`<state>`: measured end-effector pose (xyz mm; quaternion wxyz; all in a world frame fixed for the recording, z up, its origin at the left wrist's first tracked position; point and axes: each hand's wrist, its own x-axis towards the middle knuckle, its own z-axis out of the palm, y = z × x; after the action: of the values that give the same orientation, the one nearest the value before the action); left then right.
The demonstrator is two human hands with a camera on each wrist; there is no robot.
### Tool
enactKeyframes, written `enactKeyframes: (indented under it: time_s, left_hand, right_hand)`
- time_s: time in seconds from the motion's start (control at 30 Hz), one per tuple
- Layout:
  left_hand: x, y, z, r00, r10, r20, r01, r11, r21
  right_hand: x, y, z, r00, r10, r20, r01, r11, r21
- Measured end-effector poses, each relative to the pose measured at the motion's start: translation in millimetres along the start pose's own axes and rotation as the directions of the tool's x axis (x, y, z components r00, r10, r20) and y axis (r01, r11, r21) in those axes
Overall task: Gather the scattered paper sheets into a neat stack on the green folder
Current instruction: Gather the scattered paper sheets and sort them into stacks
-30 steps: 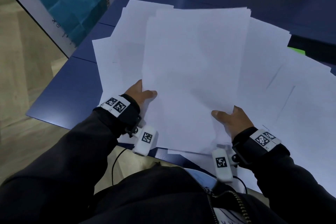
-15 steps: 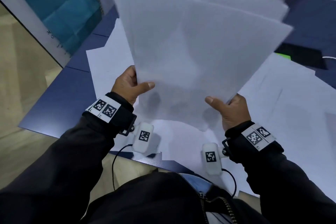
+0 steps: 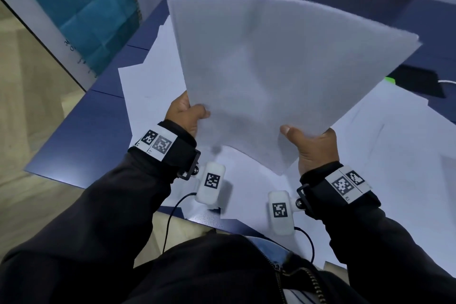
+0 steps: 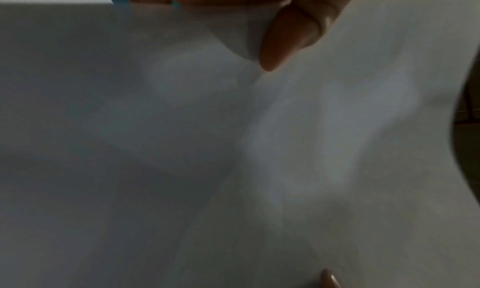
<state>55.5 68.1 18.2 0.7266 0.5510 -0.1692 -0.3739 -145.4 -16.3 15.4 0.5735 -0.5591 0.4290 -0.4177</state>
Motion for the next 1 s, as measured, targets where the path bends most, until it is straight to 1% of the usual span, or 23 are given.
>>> enactKeyframes:
  time_s: [0.07,0.17,0.3,0.37,0.43,0.53,0.6,0.67,0.73,0.8,0.87,0.93,1.0]
  left_hand:
    - [5,-3,-3,1.000,-0.029,-0.010,0.029,0.999,0.039]
    - [10,-14,-7,0.997,-0.072,-0.029,0.075,0.989,0.126]
    - [21,-15,-5,0.996,-0.083,-0.022,0.086,0.982,0.171]
    - [27,-19,-5,0.993,-0.112,-0.020,0.114,0.966,0.232]
    - [31,-28,-6,0.989,-0.150,0.004,0.140,0.932,0.333]
    - [37,-35,-7,0.984,-0.166,0.067,0.122,0.896,0.426]
    - [46,-29,-7,0.988,-0.146,0.047,0.105,0.868,0.485]
    - [64,-22,-14,0.989,-0.149,-0.018,0.136,0.838,0.529]
    - [89,-16,-28,0.981,-0.167,-0.103,0.195,0.777,0.599]
    - [111,-5,-43,0.961,-0.187,-0.202,0.275,0.687,0.673]
    - [131,9,-52,0.924,-0.239,-0.297,0.381,0.586,0.715]
    - [144,17,-58,0.892,-0.270,-0.363,0.449,0.425,0.786]
    - [154,16,-63,0.901,-0.206,-0.381,0.426,0.253,0.869]
  right_hand:
    - [2,5,-3,1.000,0.020,0.015,-0.019,0.999,-0.045]
    - [1,12,-1,0.996,0.086,0.015,-0.084,0.992,-0.097]
    - [10,13,2,0.990,0.109,-0.085,-0.115,0.991,-0.069]
    - [13,16,4,0.988,0.141,-0.067,-0.147,0.984,-0.096]
    - [10,21,7,0.979,0.201,-0.040,-0.204,0.970,-0.133]
    - [8,23,8,0.966,0.247,-0.073,-0.257,0.949,-0.183]
    - [10,22,4,0.963,0.255,-0.091,-0.269,0.940,-0.211]
    - [14,23,-3,0.960,0.255,-0.115,-0.277,0.925,-0.261]
    - [19,30,-13,0.940,0.302,-0.160,-0.337,0.895,-0.293]
    - [22,37,-20,0.902,0.380,-0.204,-0.426,0.862,-0.274]
    - [24,40,-24,0.855,0.456,-0.248,-0.513,0.815,-0.268]
    - [23,44,-27,0.813,0.520,-0.261,-0.576,0.784,-0.231]
    - [23,50,-29,0.793,0.551,-0.260,-0.604,0.766,-0.221]
